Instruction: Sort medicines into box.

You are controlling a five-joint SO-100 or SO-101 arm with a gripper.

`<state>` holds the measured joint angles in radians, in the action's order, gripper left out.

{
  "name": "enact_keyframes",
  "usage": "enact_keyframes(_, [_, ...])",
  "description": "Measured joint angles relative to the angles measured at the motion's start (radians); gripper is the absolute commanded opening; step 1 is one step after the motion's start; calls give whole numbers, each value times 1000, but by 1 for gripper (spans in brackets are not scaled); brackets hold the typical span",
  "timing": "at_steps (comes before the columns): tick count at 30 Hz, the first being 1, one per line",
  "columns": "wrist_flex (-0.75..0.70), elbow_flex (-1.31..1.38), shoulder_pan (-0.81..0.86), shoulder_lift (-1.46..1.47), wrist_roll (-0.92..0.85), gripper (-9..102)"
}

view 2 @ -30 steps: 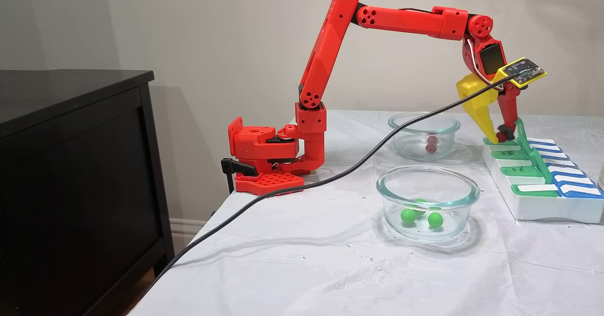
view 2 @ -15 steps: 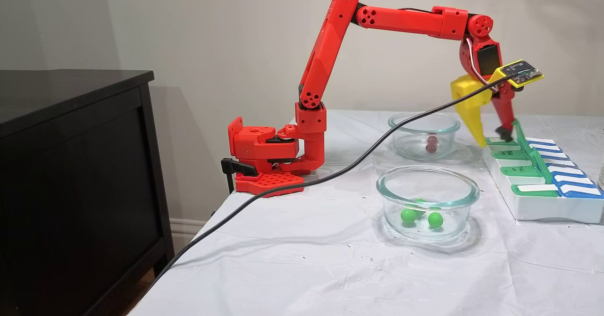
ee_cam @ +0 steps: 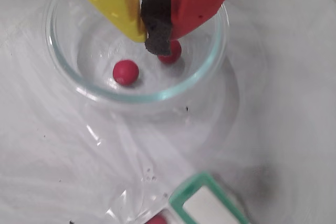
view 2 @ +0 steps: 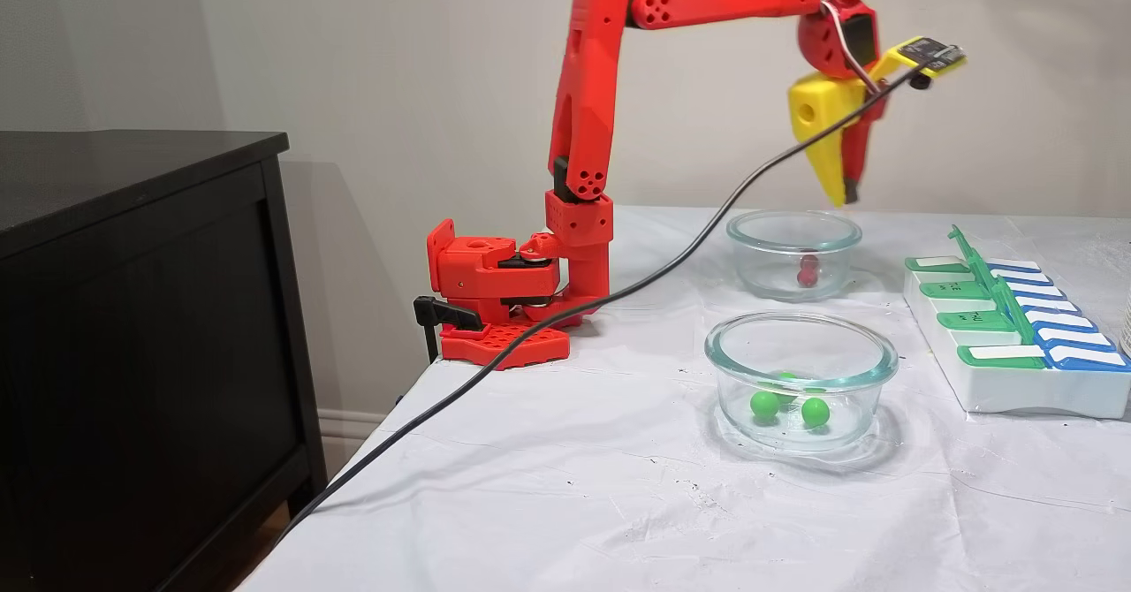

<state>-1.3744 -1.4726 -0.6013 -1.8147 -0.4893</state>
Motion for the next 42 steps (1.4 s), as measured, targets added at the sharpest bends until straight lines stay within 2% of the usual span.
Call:
enact_keyframes(4, [2, -72, -61, -15, -61, 7])
enact_keyframes(10, [51, -107, -69, -15, -101, 14])
enact_keyframes(42, [339, -296, -57, 43, -84, 16])
